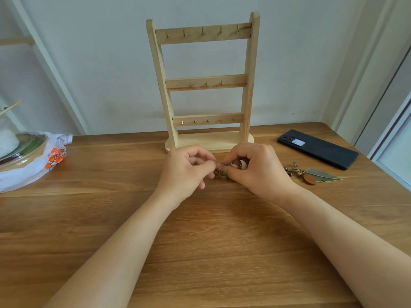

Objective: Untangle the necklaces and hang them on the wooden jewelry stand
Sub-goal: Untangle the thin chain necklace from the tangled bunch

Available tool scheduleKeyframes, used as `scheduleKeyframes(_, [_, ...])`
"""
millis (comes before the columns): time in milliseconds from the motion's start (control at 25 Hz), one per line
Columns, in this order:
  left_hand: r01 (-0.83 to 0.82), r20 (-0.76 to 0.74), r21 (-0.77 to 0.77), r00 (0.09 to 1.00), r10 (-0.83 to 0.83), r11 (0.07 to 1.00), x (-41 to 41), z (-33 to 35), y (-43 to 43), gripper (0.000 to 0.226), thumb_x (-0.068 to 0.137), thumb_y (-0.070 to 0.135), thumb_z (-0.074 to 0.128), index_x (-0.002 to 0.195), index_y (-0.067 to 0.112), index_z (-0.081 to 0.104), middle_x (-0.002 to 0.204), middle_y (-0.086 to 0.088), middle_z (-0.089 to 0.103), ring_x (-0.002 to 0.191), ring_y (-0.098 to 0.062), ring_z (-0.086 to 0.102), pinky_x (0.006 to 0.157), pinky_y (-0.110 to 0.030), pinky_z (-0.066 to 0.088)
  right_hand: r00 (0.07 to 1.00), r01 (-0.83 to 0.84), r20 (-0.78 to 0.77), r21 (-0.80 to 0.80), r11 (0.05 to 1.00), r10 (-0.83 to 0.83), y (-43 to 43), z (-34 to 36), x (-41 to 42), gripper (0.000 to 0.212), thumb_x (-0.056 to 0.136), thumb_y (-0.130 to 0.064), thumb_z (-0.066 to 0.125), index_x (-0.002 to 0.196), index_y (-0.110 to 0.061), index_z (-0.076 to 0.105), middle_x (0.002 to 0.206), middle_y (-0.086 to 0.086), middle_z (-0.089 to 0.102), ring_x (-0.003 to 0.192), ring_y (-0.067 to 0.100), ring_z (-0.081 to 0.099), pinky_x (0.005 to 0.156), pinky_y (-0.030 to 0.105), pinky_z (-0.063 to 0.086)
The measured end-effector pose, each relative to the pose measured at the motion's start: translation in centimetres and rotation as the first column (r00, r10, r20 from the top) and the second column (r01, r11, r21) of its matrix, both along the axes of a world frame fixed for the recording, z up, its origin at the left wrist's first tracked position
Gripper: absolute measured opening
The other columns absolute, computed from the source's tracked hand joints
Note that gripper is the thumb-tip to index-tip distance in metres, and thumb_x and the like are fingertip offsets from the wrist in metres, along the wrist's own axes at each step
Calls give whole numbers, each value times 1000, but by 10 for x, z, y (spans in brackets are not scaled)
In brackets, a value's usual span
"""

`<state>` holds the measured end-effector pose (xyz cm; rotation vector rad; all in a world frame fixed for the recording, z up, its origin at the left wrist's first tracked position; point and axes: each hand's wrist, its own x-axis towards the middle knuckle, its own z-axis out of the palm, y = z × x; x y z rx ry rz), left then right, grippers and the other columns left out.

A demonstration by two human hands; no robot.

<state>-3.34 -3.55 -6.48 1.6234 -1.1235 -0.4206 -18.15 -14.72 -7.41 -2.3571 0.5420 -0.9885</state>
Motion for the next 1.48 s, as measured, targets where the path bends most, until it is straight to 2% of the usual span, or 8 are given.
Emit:
scheduleKeyframes(160, [-13,-492,-21,870,1,1000,0,1,-6,15,90,5,62,78,12,67,59,2,54,45,-9,40,40,-18,26,999,-23,-26,119,993,26,1,0,1,5,82,-15,81,84,-17,76,69,-7,63,62,1,54,58,13,43])
scheduleKeyframes(240, [-23,-587,-46,809,-8,999,5,3,-7,15,92,9,59,78,15,64,61,4,48,48,-8,36,41,-18,22,999,-21,-37,142,990,27,-1,0,1,5,83,-15,81,84,-17,76,68,-7,62,61,1,53,58,12,41])
scheduleKeyframes(400, [-29,-56,-93,998,24,995,9,1,-2,8,87,12,73,80,17,76,65,7,67,58,-3,55,53,-13,44,1000,16,-26,152,988,-12,-2,0,0,6,83,-16,81,84,-18,75,66,-8,60,59,0,51,57,11,40])
scheduleKeyframes(560, [51,284,-16,958,-45,999,7,-2,0,7,85,19,78,82,24,81,67,19,70,63,3,63,58,-9,44,998,33,-47,89,996,-29,-1,1,0,7,83,-17,80,88,-20,76,68,-11,62,64,-2,55,59,10,42])
scheduleKeyframes(760, [-2,11,30,1000,2,1000,8,-1,0,5,90,15,74,89,17,77,75,4,77,62,-10,71,52,-18,49,999,0,-49,92,996,5,-1,2,0,10,84,-22,80,94,-27,78,76,-9,67,72,5,58,63,15,45])
scheduleKeyframes(920, [111,-296,82,952,-82,990,4,-1,-5,12,98,14,60,93,13,71,80,4,73,68,-10,58,51,-21,44,1000,16,-29,139,990,-12,-3,1,1,3,87,-23,77,89,-20,76,71,0,63,63,5,50,59,16,40])
scheduleKeyframes(1240, [71,-20,168,997,-69,983,2,-1,-2,7,85,13,70,82,19,72,60,7,66,53,-4,54,53,-20,43,1000,6,-11,102,995,-5,1,3,0,5,88,-17,76,92,-18,76,74,-1,61,66,10,52,60,13,41])
scheduleKeyframes(1480, [210,-487,71,860,-150,975,6,4,-3,18,93,5,52,79,14,60,50,5,36,44,-10,26,43,-22,19,999,-3,-35,85,996,6,2,1,2,4,88,-16,75,91,-16,78,72,1,61,64,5,49,60,13,39])
